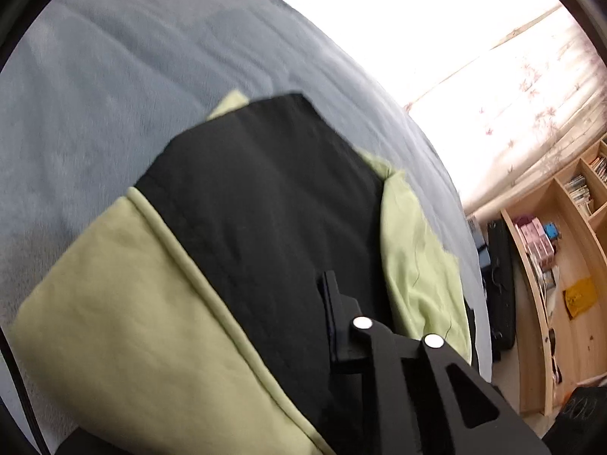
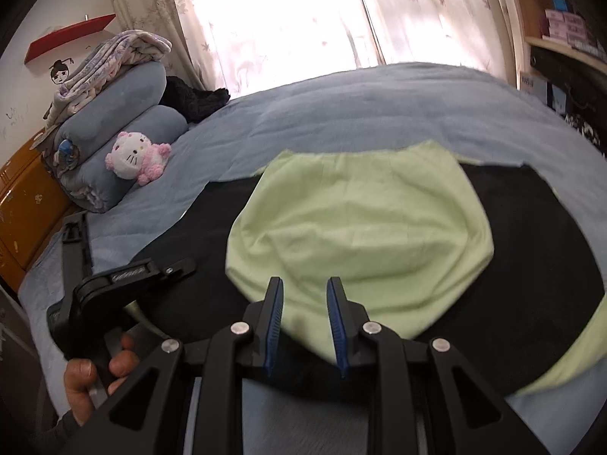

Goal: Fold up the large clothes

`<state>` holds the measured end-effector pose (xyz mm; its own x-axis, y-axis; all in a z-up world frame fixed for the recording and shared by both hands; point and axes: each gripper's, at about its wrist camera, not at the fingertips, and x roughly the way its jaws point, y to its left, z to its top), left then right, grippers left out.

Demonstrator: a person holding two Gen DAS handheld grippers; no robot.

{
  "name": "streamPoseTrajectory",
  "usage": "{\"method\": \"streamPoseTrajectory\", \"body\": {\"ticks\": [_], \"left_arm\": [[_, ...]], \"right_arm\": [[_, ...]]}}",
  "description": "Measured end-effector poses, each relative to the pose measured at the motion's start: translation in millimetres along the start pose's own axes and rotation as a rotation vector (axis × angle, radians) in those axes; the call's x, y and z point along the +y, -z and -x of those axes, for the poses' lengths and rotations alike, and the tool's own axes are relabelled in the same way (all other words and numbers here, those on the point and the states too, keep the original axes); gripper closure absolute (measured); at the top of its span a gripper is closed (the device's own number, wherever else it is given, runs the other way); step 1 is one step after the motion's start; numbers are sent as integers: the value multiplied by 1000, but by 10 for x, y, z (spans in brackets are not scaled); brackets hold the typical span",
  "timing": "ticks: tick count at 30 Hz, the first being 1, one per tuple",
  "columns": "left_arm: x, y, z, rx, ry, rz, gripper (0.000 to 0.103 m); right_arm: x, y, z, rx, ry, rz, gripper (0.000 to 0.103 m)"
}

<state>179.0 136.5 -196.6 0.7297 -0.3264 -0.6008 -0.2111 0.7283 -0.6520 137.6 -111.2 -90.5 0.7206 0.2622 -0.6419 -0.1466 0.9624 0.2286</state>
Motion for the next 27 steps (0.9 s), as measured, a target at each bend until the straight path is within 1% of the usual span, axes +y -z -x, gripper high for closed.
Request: {"method": "streamPoseTrajectory", "body": {"ticks": [3, 6, 9, 10, 11, 13, 14, 15, 17, 22, 26, 27], "left_arm": [[-155, 71, 102, -68, -55, -107, 95], [-306, 102, 196, -120, -64, -171, 95], [-451, 114, 262, -156, -83, -230, 96], [-505, 119, 285, -168, -93, -253, 96], [-558, 121, 310, -180, -95, -273, 96], [-646, 111, 388, -199, -97, -314, 96], [-734, 112, 413, -202, -90, -341, 96], [-833, 121, 436, -209, -91, -372, 96], [-1006, 153, 524, -228, -97, -423, 96], [-1470, 195, 612, -245, -57, -513, 96], [-1864, 262, 557, -245, -27, -590, 96], [-1978, 290, 544, -244, -21, -612, 96]], "right_arm": [[-40, -139, -101, -24, 44, 19, 80], [-124, -245, -264, -34, 73, 25, 80], [-234, -234, -473, -10, 107, 18, 80], [-273, -200, -546, 14, 108, 11, 80], [-305, -160, -607, 40, 101, 3, 82], [-355, -1, -783, 132, 95, -6, 84], [-367, 68, -814, 138, 97, -3, 84], [-369, 98, -801, 126, 97, -1, 84], [-381, 96, -791, 135, 91, -13, 84], [-460, 138, -770, 139, 56, -51, 84], [-587, 147, -764, 148, -12, -135, 84], [-636, 145, -762, 152, -39, -173, 84]]}}
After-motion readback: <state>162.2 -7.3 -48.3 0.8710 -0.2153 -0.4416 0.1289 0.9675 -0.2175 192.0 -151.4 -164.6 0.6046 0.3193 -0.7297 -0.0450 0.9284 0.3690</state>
